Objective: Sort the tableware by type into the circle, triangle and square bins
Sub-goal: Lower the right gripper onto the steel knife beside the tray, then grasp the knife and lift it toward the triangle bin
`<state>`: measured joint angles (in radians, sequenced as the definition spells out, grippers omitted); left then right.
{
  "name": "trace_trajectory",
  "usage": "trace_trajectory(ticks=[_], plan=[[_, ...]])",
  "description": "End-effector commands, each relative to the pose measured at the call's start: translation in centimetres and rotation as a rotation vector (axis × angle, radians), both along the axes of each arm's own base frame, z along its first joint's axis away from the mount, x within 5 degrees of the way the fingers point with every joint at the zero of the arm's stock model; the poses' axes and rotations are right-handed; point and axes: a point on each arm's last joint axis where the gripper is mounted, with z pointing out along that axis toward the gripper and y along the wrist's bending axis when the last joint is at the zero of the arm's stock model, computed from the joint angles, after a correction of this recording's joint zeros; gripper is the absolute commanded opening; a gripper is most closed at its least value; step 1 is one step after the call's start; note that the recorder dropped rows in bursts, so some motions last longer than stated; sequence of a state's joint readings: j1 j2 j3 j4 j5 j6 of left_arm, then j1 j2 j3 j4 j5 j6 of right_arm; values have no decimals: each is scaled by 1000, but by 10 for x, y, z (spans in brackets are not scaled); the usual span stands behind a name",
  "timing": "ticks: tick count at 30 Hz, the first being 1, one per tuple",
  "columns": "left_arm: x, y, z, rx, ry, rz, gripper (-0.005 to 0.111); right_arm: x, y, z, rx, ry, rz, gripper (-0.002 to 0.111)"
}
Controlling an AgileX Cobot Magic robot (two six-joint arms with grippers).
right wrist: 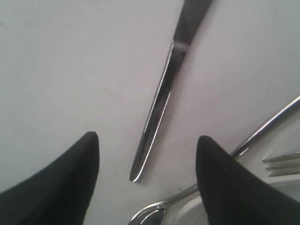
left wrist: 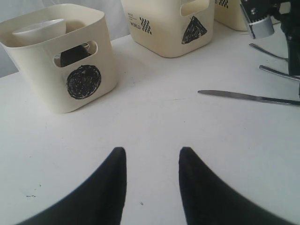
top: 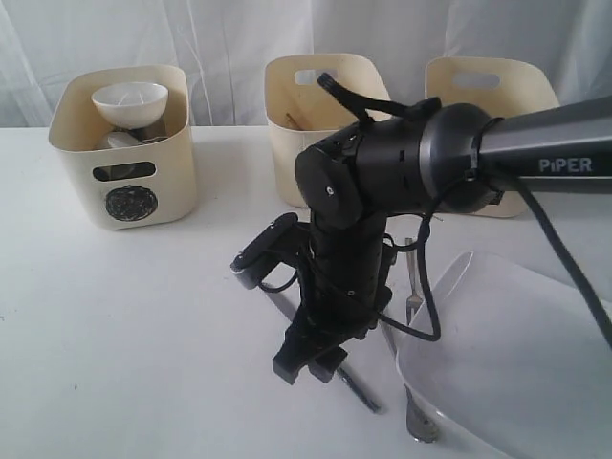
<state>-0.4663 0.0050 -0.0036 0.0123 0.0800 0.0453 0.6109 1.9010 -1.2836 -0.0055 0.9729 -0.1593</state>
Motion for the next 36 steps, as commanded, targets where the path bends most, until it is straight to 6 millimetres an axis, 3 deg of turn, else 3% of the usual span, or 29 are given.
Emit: trace_trajectory(ticks=[1, 13, 29, 31, 32, 36], plan=[[0, 0, -1, -12, 4, 0, 43, -1, 2, -3, -8, -6, 8, 58], [0, 0, -1, -12, 4, 0, 43, 5, 3, -22, -24, 4, -141, 52], [0, 0, -1, -12, 4, 0, 43, 11, 7, -48, -25, 8, -144, 51], [0, 0, -1, -12, 4, 0, 43, 11, 8, -53, -30, 21, -147, 43], [0, 0, -1, -12, 4, 0, 43, 10, 9, -57, -29, 35, -155, 32], [0, 0, -1, -12, 4, 0, 43, 9, 11, -63, -17, 64, -177, 6]])
